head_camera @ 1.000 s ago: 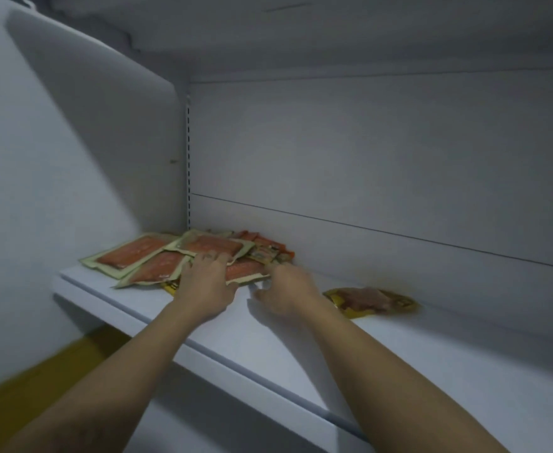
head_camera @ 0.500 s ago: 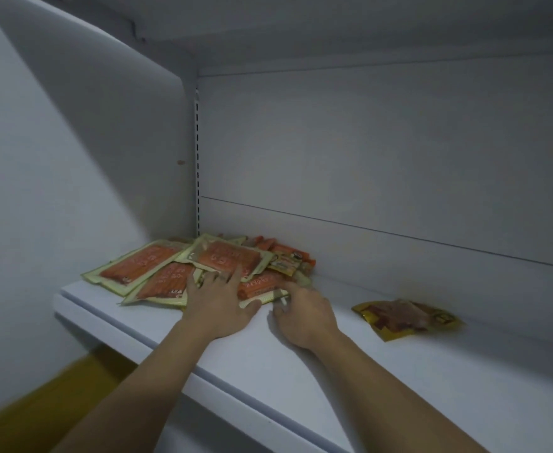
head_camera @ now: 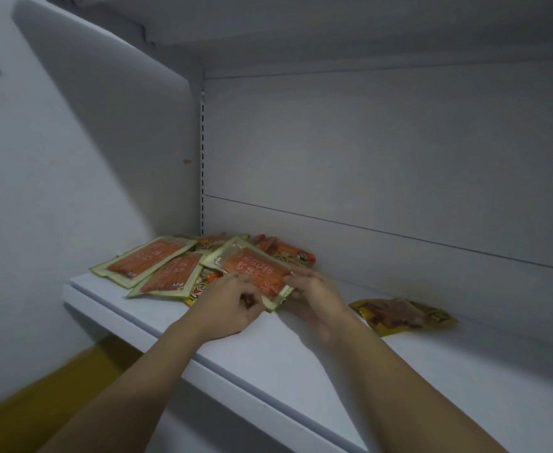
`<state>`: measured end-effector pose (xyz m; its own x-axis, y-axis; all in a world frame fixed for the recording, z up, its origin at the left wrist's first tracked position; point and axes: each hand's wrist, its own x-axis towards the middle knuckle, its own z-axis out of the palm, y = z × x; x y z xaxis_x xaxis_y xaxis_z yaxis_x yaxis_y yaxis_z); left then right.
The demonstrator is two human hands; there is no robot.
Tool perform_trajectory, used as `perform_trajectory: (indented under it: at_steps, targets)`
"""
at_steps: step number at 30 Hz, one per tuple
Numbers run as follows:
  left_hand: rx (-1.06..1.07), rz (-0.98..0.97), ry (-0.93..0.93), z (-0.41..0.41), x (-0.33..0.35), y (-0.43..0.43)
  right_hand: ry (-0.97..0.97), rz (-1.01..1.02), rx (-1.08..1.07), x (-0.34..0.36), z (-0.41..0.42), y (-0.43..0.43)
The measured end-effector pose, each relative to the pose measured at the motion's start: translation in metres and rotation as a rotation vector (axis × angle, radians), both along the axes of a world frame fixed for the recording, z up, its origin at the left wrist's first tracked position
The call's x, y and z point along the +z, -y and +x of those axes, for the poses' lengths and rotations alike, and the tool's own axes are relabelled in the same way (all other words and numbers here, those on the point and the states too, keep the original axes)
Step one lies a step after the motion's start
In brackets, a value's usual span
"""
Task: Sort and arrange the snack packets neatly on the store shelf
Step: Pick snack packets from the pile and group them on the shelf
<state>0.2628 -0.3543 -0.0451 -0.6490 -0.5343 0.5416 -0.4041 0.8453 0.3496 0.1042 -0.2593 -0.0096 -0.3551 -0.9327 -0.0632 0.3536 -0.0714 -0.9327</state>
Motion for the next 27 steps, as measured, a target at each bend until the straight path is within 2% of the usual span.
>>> perform_trajectory:
  at_steps: [2, 5, 8, 10, 12, 15, 17, 19, 21, 24, 27]
  targets:
    - [-0.021, 0.055, -0.066, 0.001, 0.0, -0.001, 0.012, 0.034, -0.024, -0.003, -0.002, 0.002]
    - [-0.034, 0.074, -0.138, 0.001, -0.001, 0.0, -0.147, 0.055, -0.132, -0.011, -0.004, 0.008]
    - [-0.007, 0.081, -0.197, 0.0, 0.0, 0.002, -0.622, -0.012, -0.283, -0.012, -0.019, 0.011]
    - [0.041, 0.077, -0.167, 0.0, -0.002, 0.003, -0.854, 0.066, -0.225, -0.009, -0.027, 0.009]
    - [0.072, 0.074, -0.117, 0.0, -0.003, 0.003, -0.886, 0.198, -0.195, -0.005, -0.034, 0.008]
    - [0.216, 0.036, 0.08, -0.002, -0.006, 0.003, -0.975, 0.228, -0.287, 0.002, -0.05, 0.002]
    - [0.341, -0.065, 0.276, -0.004, -0.007, 0.004, -1.097, 0.354, -0.158, 0.009, -0.059, -0.005]
    - [0.371, -0.109, 0.364, -0.006, -0.008, 0.006, -1.159, 0.549, 0.026, 0.015, -0.064, -0.012]
    - [0.371, -0.118, 0.384, -0.006, -0.008, 0.007, -1.145, 0.614, 0.074, 0.016, -0.066, -0.015]
    - [0.361, -0.108, 0.363, -0.006, -0.007, 0.007, -1.18, 0.559, -0.007, 0.01, -0.066, -0.009]
    - [0.288, -0.141, 0.265, -0.007, -0.004, 0.001, -1.202, 0.524, -0.059, 0.003, -0.061, -0.006]
